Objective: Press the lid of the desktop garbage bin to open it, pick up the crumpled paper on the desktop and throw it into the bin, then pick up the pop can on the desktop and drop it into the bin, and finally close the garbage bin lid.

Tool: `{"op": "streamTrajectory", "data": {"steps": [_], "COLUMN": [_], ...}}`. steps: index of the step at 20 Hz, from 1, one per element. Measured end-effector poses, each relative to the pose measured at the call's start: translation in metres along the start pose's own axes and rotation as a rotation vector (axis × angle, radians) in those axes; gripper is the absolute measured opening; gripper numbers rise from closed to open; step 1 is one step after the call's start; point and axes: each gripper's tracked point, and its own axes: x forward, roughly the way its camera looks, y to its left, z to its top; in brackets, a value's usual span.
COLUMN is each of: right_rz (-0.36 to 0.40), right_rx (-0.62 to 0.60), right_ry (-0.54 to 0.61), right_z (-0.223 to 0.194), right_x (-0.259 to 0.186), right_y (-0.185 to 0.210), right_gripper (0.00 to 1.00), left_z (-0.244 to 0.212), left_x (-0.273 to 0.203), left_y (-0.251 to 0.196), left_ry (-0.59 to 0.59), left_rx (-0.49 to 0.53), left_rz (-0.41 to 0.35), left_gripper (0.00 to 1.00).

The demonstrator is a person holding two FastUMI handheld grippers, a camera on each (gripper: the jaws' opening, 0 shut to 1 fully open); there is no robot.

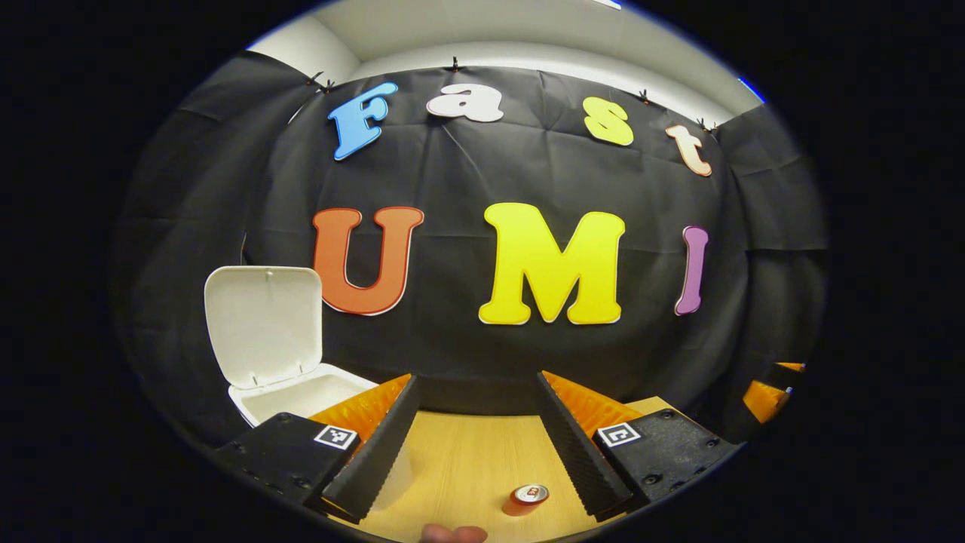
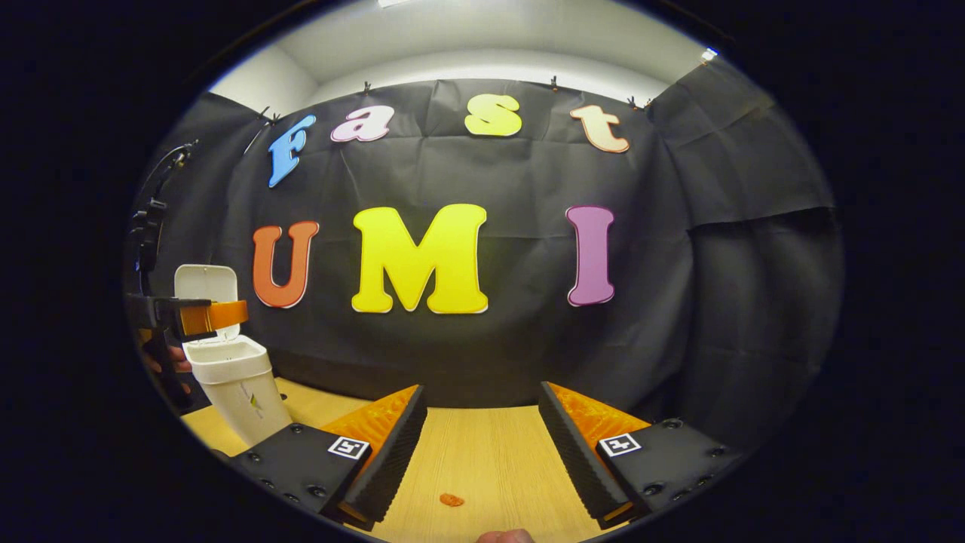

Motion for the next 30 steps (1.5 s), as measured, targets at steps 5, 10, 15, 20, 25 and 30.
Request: {"op": "streamTrajectory", "data": {"steps": [5,10,15,20,25,30], "right_rz": [0.072,0.172,0.271,0.358,0.429,0.421], "right_rx": [-0.005,-0.052,-0.085,-0.146,-0.173,-0.254], "right_ry": [0.125,0.25,0.397,0.479,0.6,0.657], "right_z": [-0.052,-0.123,-0.193,-0.245,-0.296,-0.332], "right_x": [-0.001,0.009,0.023,0.045,0.07,0.088], "right_y": [0.004,0.011,0.023,0.043,0.055,0.047], "right_gripper": [0.94,0.94,0.95,0.95,0.95,0.94], "left_z": [-0.029,-0.044,-0.049,-0.061,-0.065,-0.067], "left_x": [-0.017,-0.028,-0.045,-0.07,-0.09,-0.107], "left_y": [-0.013,-0.014,-0.003,-0.003,0.006,0.034], "left_ry": [0.068,0.108,0.135,0.18,0.202,0.221], "left_rx": [0.01,0.055,0.074,0.068,0.082,0.063], "left_rz": [-0.013,-0.017,0.031,0.072,0.131,0.229], "left_gripper": [1.0,1.0,1.0,1.0,1.0,1.0]}}
